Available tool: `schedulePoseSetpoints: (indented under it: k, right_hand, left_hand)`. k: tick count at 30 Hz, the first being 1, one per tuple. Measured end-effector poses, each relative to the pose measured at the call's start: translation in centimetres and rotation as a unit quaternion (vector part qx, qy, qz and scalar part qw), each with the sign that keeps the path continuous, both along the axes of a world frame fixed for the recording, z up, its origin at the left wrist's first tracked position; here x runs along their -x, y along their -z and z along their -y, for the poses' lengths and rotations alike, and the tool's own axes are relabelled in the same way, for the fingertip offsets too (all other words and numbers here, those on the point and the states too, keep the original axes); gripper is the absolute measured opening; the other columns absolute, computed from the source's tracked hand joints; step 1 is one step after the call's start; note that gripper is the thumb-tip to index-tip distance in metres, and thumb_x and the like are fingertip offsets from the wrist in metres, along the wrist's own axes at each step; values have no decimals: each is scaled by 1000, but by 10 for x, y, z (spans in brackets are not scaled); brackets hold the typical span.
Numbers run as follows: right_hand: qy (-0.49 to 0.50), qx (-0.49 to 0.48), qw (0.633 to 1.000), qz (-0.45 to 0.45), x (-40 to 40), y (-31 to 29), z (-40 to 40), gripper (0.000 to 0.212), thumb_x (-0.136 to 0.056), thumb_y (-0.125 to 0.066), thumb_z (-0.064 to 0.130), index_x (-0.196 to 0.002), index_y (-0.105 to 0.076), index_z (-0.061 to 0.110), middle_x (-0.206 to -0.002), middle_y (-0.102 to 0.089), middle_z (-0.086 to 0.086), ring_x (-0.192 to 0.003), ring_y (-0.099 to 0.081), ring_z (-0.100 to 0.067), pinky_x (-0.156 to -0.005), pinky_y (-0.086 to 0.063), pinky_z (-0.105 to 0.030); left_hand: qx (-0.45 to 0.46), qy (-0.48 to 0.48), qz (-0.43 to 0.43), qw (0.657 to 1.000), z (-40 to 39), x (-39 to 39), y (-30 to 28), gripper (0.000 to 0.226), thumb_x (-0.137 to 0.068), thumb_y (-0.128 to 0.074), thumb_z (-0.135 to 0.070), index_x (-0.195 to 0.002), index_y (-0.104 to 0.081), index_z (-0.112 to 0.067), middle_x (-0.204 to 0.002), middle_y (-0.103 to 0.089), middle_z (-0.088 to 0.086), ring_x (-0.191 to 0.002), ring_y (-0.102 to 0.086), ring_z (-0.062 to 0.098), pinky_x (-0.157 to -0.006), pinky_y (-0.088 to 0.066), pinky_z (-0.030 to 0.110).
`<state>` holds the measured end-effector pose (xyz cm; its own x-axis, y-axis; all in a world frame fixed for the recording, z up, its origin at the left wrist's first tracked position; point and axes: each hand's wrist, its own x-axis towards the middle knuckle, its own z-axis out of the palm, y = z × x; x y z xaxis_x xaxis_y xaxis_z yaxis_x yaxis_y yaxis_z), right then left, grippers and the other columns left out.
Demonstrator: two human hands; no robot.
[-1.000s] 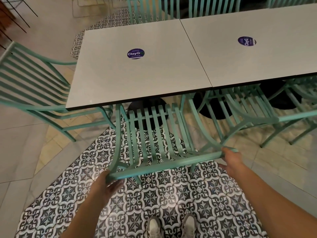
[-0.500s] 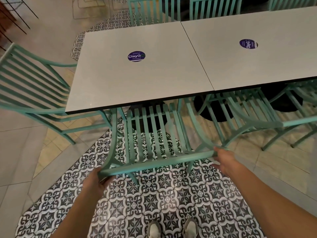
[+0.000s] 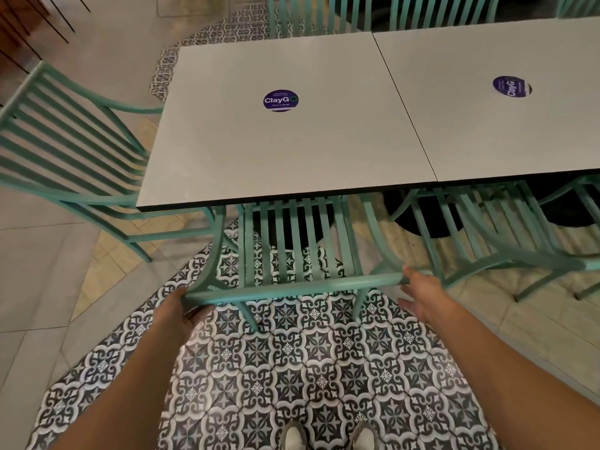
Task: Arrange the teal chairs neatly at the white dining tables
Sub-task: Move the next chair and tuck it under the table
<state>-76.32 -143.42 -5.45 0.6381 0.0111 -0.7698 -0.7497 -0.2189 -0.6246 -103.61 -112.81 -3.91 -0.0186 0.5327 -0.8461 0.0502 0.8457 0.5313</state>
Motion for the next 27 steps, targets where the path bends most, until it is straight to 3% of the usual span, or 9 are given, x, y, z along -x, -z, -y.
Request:
schedulePoseSetpoints:
  k: [3, 7, 13, 16, 20, 23, 27]
  right_hand:
    - [3, -7, 1000, -6, -3, -1, -9, 13, -99, -47, 19, -92, -50, 8, -94, -55, -7, -94, -55, -20, -92, -48, -40]
    - [12, -10, 1000, -3, -5, 1, -10, 11, -99, -48, 17, -92, -50, 9, -101, -58, -10, -90, -58, -21, -95, -48, -45]
    - [35, -22, 999, 8, -8, 11, -9, 13, -98, -48, 15, -107, -51, 6, -112, -60, -14, -93, -60, -23, -92, -48, -44]
    - [95, -55, 994, -3, -11, 14, -14, 20, -98, -48, 9, -116, -47, 3, -118, -57, -16, -95, -62, -25, -90, -50, -40]
    - [194, -88, 977, -23, -19, 15, -23, 36, -96, -45, 2, -133, -42, 1, -126, -55, -21, -105, -62, -34, -93, -50, -52]
    - [210, -71, 975, -34, -22, 15, -25, 31, -95, -43, 2, -126, -43, 2, -122, -57, -22, -100, -64, -36, -88, -51, -58]
    - [207, -57, 976, -45, -24, 16, -23, 31, -96, -43, 6, -127, -43, 5, -119, -58, -23, -97, -65, -37, -85, -52, -60]
  left_hand:
    - [1, -1, -8, 1000, -9, -5, 1, 25, -97, -56, -18, -113, -40, -7, -113, -53, 19, -97, -62, 36, -80, -53, 48]
    - [-4, 14, -16, 1000, -10, -3, 5, 15, -97, -54, -18, -101, -44, -7, -112, -56, 19, -89, -64, 34, -76, -54, 46]
    - [-7, 19, -15, 1000, -10, -2, 4, 23, -96, -55, -18, -113, -43, -9, -115, -57, 20, -91, -65, 34, -70, -56, 44]
    - [-2, 23, -10, 1000, -10, -1, 2, 26, -96, -55, -17, -117, -41, -9, -114, -57, 19, -96, -65, 35, -68, -56, 45]
    - [5, 27, -6, 1000, -9, -1, 1, 18, -96, -55, -17, -107, -43, -8, -105, -57, 19, -89, -65, 36, -66, -55, 47]
    - [12, 23, -5, 1000, -8, -1, 1, 14, -96, -55, -15, -94, -42, -10, -100, -56, 20, -86, -64, 36, -71, -56, 48]
    - [11, 21, -3, 1000, -6, -2, 0, 17, -97, -54, -15, -103, -41, -6, -98, -56, 20, -85, -64, 36, -72, -55, 49]
